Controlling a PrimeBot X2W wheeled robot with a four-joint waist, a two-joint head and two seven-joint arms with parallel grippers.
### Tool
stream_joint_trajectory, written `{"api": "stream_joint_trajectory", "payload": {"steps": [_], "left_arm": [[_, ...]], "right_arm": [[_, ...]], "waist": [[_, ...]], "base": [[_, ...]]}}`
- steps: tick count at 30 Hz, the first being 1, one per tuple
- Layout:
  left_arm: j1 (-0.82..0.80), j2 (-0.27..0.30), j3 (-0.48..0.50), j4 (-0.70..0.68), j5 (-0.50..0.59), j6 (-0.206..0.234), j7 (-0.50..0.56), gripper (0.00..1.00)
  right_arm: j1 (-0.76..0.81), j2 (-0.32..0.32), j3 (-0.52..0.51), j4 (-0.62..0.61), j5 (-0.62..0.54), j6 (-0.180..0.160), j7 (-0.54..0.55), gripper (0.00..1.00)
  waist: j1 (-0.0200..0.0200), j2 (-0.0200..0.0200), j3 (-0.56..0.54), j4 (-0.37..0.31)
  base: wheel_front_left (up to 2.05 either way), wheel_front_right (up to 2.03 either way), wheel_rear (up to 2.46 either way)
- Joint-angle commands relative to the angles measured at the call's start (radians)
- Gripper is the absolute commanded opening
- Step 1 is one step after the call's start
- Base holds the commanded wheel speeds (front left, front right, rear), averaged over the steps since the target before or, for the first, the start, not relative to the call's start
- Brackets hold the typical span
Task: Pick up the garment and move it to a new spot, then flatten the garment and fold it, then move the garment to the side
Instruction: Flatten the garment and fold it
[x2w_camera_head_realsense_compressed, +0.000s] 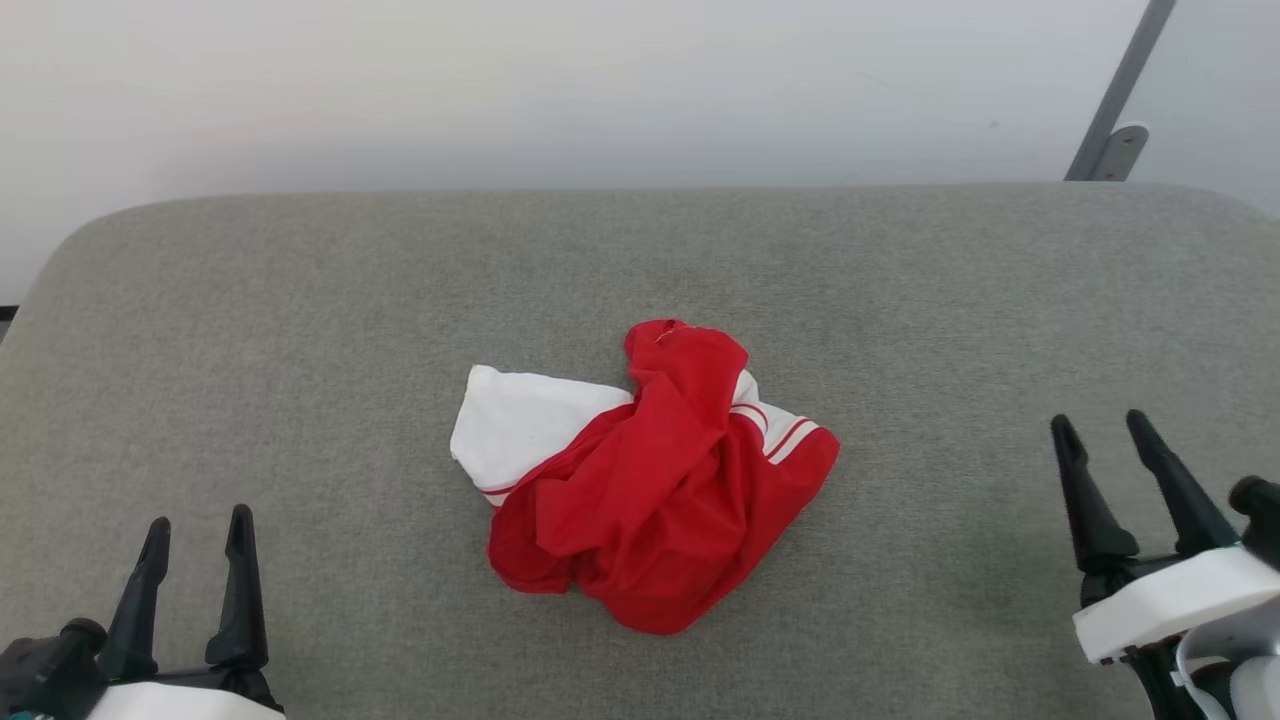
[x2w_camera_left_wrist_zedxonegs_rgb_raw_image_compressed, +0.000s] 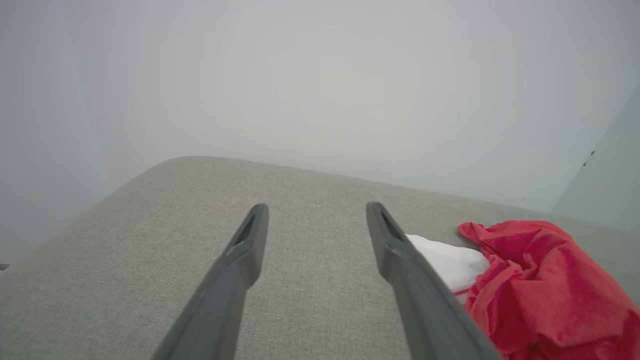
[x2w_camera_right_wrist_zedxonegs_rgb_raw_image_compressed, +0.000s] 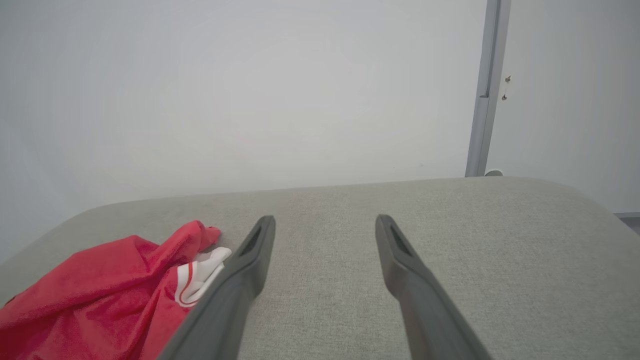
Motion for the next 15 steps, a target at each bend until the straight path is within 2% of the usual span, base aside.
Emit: {"api": "stream_joint_trajectory", "payload": {"steps": [1, 9, 15], "left_arm": [[0.004, -0.010, 0.008, -0.005, 0.004, -0.007, -0.005, 1.00], [-0.031, -0.043, -0.001, 0.006, 0.025, -0.030, -0.005, 1.00], [-0.070, -0.073, -0.021, 0.016, 0.044, -0.047, -0.005, 1.00]], "right_arm": [[-0.009, -0.006, 0.011, -0.005, 0.004, 0.000, 0.013, 1.00], [-0.073, -0.034, 0.100, 0.013, 0.012, 0.000, 0.113, 1.00], [-0.156, -0.093, 0.220, 0.047, 0.040, 0.000, 0.245, 1.00]], "waist": [[0.0000, -0.0001, 0.007, 0.008], [0.0000, -0.0001, 0.046, 0.049], [0.0000, -0.0001, 0.090, 0.103]], "base": [[0.00, 0.00, 0.00], [0.00, 0.00, 0.00], [0.00, 0.00, 0.00]]}}
